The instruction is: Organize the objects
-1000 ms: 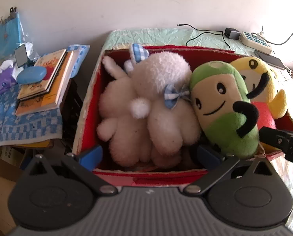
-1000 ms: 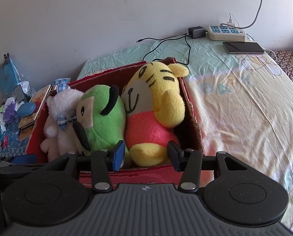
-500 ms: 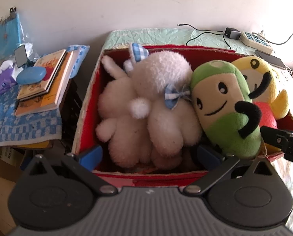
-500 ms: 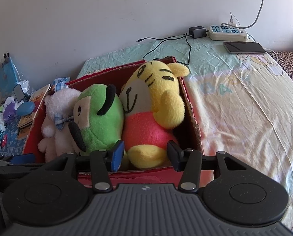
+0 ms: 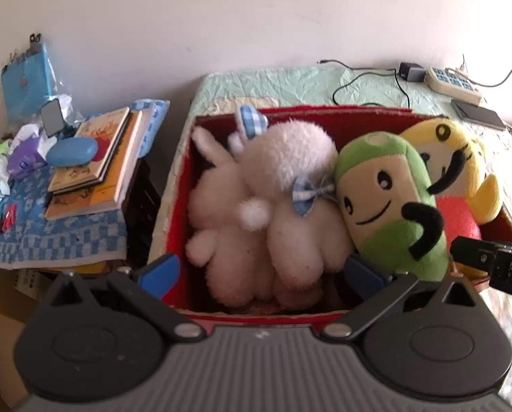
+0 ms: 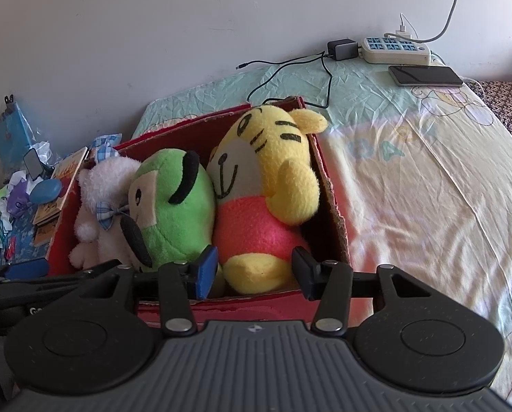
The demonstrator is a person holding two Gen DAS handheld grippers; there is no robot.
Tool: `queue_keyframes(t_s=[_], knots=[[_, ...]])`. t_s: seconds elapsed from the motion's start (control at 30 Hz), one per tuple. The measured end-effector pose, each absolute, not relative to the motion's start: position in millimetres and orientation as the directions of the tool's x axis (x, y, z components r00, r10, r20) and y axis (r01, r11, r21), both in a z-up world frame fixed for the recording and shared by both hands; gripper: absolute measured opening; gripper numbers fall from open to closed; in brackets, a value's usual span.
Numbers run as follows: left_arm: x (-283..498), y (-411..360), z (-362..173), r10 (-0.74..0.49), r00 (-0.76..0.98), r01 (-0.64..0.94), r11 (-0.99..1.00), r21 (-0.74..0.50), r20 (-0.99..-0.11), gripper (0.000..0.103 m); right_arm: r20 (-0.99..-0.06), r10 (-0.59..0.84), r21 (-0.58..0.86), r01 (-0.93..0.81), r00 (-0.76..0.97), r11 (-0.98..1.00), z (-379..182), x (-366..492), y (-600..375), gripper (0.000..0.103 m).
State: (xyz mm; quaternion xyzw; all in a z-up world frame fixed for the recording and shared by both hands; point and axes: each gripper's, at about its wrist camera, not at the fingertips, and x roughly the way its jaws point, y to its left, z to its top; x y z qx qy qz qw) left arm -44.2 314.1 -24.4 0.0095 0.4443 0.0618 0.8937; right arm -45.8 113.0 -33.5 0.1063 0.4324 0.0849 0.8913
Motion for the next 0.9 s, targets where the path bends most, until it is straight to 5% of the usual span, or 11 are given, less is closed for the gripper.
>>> queue_keyframes(t_s=[0.9], knots=[[-77.5, 307.4, 0.9, 0.136, 0.62, -0.114, 0.99, 0.082, -0.773, 0.103, -0.716, 0.216, 0.238, -0.059, 0.664, 0.97, -13.5, -72.5, 106.2, 0.051]])
